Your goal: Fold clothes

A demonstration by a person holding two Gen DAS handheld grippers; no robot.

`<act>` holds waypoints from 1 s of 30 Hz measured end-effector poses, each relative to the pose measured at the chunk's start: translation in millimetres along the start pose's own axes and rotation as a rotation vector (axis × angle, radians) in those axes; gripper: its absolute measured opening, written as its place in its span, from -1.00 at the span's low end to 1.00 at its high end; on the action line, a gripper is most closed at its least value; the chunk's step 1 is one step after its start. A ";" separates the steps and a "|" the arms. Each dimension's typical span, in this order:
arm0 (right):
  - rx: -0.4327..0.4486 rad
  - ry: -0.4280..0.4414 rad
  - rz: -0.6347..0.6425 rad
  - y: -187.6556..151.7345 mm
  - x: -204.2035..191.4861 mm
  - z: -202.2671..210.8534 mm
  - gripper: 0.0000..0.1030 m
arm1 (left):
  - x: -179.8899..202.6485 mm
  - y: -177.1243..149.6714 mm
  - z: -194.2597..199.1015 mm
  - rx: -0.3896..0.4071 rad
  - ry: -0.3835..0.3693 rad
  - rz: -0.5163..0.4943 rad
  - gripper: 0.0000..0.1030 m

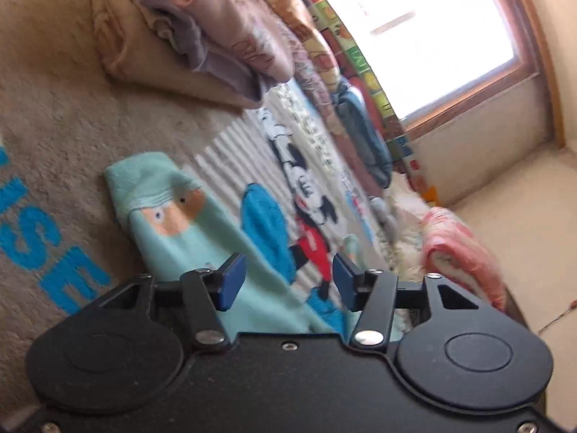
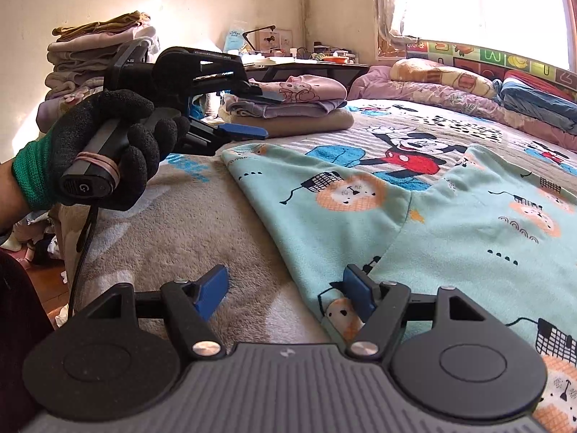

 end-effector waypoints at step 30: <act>0.024 0.010 0.041 -2.9 -8.0 -0.5 0.50 | 147.1 -82.6 -165.3 -0.520 0.002 -0.649 -0.34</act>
Point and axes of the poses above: each gripper's, at about its wrist camera, not at the fingertips, and z roughly against the way its jaws point, x to its right, y to its top, the point moved 10 cm from there along -z, roughly the way its jaws point, and after that the axes turned 11 degrees about -x, right-handed, at the moved point
